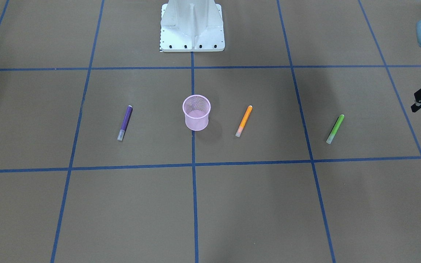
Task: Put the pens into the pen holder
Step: 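Lift the yellow highlighter toward the cup while the left gripper grasps the green marker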
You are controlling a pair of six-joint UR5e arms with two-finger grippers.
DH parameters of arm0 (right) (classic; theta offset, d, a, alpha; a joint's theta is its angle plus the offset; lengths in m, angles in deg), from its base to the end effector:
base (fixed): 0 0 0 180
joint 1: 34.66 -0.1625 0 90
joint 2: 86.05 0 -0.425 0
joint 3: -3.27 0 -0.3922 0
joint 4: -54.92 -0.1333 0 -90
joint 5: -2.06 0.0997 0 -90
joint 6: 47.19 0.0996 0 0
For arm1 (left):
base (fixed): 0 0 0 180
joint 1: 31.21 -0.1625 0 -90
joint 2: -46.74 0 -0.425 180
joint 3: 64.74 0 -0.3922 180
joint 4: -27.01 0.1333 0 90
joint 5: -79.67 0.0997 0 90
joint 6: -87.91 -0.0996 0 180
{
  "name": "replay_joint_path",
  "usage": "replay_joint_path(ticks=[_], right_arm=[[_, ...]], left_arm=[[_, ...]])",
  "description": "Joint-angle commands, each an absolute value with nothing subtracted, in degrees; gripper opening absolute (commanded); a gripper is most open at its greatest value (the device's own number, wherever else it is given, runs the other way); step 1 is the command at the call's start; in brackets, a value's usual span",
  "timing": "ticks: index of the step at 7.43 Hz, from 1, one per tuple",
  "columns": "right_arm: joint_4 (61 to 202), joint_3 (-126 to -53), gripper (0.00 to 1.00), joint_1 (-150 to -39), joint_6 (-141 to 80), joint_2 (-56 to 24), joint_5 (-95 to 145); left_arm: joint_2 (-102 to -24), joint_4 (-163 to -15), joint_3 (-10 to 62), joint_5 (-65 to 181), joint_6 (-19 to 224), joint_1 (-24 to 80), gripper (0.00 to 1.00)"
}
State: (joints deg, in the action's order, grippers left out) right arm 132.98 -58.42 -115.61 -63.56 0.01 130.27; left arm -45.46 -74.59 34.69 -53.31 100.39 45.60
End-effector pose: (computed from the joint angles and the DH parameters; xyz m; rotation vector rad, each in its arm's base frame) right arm -0.0027 -0.4724 0.8462 -0.1669 -0.6798 -0.3532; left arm 0.0552 -0.5220 0.5358 0.2122 0.8071 0.1637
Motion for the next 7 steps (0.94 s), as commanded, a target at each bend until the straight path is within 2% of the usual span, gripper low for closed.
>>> replay_joint_path(ticks=[1,2,3,4,7], right_arm=[[133.0,-58.1,0.51,-115.7,-64.6,-0.1,130.3],[133.0,-58.1,0.37,-115.7,-64.6,-0.1,130.3],[133.0,-57.9,0.15,-115.7,-64.6,-0.1,130.3],[133.0,-57.6,0.0,-115.7,-65.0,0.0,130.4],[133.3,-58.2,0.0,-117.5,-66.2,-1.2,131.2]], left_arm=[[-45.5,-74.6,34.8,-53.4,100.4,45.6,0.99],[-45.5,-74.6,34.8,-53.3,100.5,45.6,0.99],[-45.4,-74.6,35.2,-53.3,100.5,45.6,0.99],[-45.4,-74.5,35.2,-53.3,100.5,45.6,0.99],[-45.4,-74.5,36.0,-53.3,100.6,45.6,0.99]])
